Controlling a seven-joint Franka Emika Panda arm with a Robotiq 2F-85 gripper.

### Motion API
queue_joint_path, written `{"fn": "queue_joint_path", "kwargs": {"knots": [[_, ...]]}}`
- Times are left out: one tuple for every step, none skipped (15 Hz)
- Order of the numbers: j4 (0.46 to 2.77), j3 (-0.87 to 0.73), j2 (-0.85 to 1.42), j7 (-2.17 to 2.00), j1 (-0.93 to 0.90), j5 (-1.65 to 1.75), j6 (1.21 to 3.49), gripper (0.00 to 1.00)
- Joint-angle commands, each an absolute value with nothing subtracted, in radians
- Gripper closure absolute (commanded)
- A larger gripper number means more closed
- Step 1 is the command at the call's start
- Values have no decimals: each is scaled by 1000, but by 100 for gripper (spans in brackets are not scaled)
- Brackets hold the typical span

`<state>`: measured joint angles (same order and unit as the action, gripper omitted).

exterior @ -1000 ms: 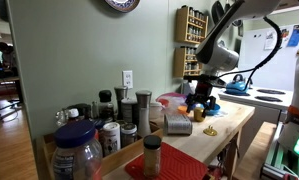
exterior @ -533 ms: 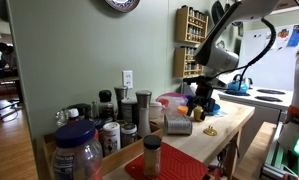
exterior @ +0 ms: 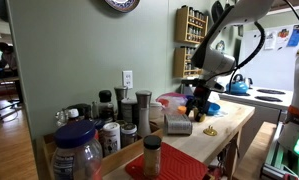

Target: Pick up the can

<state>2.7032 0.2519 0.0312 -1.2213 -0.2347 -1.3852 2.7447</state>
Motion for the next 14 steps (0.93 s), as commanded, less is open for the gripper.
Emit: {"fn": "queue_joint_path", "kwargs": {"knots": [[2669, 260, 91, -1218, -256, -1429, 2781, 0], [2663, 259, 100, -1220, -258, -1430, 2780, 2], [2657, 258, 108, -1219, -260, -1432, 2781, 6], [2650, 256, 115, -1218, -260, -1439, 2778, 9], [2643, 254, 119, -1214, -260, -1451, 2785, 22], [2636, 261, 124, -1206, -253, -1467, 2790, 27], [2628, 260, 127, -1207, -253, -1479, 2797, 35], [2622, 259, 130, -1199, -252, -1491, 2801, 41], [2615, 259, 133, -1200, -253, -1498, 2807, 48], [2610, 259, 137, -1200, -253, -1503, 2815, 46], [2606, 259, 139, -1202, -253, -1508, 2817, 49], [2602, 259, 143, -1201, -254, -1511, 2824, 62], [2599, 250, 143, -1209, -262, -1506, 2825, 63], [2597, 249, 143, -1211, -262, -1501, 2832, 63]]}}
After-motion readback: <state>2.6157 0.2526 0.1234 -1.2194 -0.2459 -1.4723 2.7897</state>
